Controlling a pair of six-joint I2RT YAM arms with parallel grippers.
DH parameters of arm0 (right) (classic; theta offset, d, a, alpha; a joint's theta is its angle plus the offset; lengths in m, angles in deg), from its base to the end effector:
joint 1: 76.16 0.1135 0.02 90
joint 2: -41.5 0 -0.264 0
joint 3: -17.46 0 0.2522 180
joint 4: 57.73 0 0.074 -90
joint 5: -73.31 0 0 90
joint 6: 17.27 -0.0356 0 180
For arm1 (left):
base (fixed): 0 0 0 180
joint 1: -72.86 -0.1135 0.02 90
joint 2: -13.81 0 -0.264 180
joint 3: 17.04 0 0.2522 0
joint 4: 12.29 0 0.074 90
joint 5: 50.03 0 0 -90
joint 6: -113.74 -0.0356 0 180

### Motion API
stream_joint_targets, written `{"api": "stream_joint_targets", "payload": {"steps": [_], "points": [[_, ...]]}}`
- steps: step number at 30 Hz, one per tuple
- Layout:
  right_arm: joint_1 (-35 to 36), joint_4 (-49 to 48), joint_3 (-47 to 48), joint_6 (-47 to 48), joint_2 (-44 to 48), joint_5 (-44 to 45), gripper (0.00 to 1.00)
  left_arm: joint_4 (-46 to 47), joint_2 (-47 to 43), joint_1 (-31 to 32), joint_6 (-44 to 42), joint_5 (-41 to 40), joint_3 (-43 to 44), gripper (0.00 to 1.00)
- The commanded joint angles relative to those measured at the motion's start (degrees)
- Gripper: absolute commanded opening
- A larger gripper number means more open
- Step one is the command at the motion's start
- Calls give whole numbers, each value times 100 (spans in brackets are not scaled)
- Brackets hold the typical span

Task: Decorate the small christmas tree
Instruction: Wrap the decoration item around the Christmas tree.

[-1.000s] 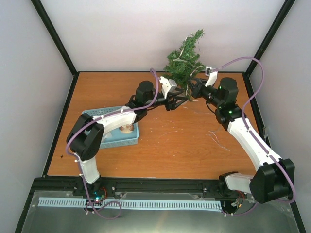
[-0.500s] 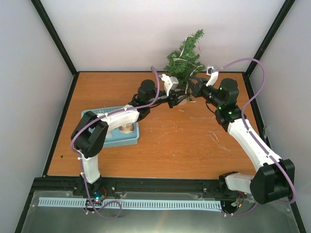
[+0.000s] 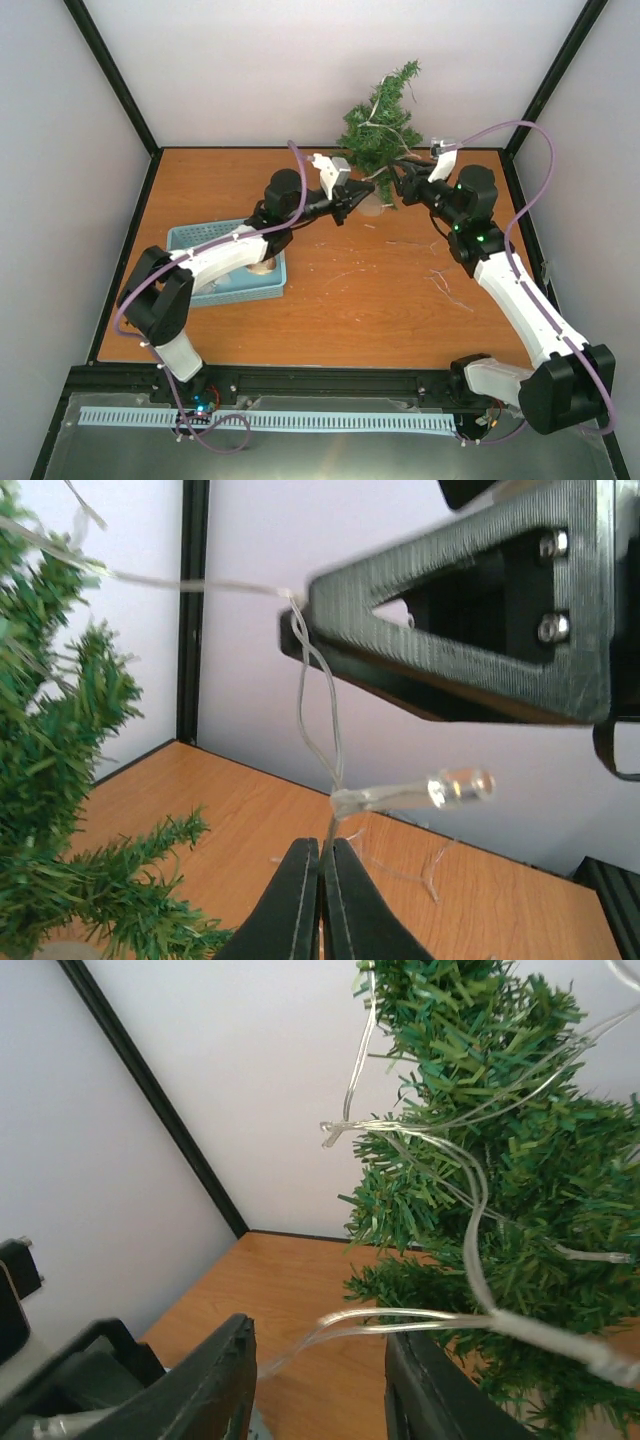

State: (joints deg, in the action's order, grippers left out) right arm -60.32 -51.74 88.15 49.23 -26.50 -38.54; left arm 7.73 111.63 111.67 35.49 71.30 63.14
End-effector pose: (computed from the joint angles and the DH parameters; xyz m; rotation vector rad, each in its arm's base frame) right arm 0.2656 0.0891 0.3640 -0.1913 1.6797 0.8308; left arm 0.3005 -0.2655 0.3030 0.8181 1.4270 -1.1031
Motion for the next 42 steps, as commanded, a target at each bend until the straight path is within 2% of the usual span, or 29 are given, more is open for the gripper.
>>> {"api": "stream_joint_targets", "payload": {"steps": [1, 5, 12, 16, 21, 26, 33, 42], "points": [[41, 402, -161, 959, 417, 498, 42, -220, -408, -279, 501, -205, -55, 1], [39, 483, -440, 1770, 640, 745, 54, -140, -466, -628, 1197, 114, -151, 1], [38, 18, -1257, 2551, 1080, 385, 68, -299, -784, -646, 1153, 383, -323, 1], [37, 39, -1469, 2776, 1258, 403, 69, -180, -1038, -646, 1314, 565, -606, 1], [42, -201, -1819, 3118, 1316, -52, 70, -159, -1286, -649, 1626, 683, -829, 1], [53, -673, -2142, 3346, 1200, -362, 68, -482, -1445, -670, 2118, 188, -828, 1], [172, -204, -2024, 4605, 572, -142, 65, -1011, -1148, -909, 2467, 115, -127, 1], [525, -1022, -2175, 5238, -715, 271, 63, -1252, -1045, -967, 2625, -76, 261, 1]]}}
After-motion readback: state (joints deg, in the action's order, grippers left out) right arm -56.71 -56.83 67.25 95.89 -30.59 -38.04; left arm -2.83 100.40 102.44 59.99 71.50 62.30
